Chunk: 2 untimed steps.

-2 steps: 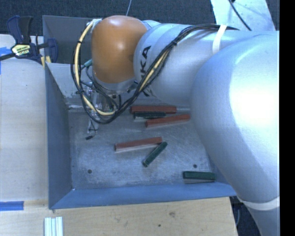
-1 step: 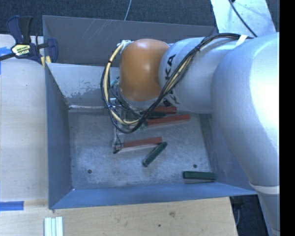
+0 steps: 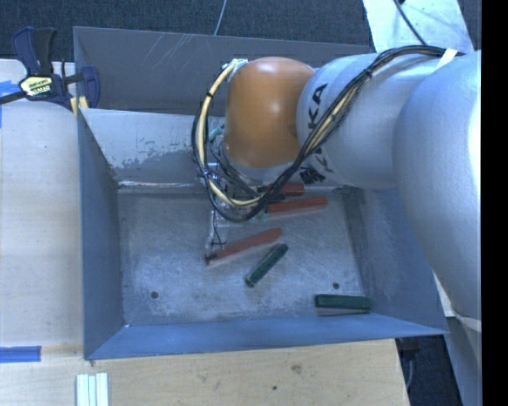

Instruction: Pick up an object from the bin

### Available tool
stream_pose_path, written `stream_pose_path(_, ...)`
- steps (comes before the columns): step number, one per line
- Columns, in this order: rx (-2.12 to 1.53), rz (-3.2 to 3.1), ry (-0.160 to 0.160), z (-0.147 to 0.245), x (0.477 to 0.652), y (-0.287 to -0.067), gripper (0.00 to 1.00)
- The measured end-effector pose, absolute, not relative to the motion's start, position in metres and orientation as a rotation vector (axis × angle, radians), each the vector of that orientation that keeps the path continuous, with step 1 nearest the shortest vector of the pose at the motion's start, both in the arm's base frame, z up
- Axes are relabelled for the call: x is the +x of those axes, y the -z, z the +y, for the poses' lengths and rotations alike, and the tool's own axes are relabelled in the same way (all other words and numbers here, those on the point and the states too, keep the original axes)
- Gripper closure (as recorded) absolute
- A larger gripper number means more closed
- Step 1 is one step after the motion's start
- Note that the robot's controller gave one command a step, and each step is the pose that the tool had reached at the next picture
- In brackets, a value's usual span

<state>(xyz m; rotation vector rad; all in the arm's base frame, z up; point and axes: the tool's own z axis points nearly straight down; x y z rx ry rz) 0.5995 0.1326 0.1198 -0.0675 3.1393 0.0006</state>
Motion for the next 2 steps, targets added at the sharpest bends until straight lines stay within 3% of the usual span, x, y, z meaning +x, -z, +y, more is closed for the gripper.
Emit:
stream_pose_path(1, -0.339, 3.12, 0.0, 0.089, 0.591, -0.107, 0.0)
stream_pose_path(2, -0.2, 3.131, -0.002, 0.053, 0.59, -0.074, 0.0)
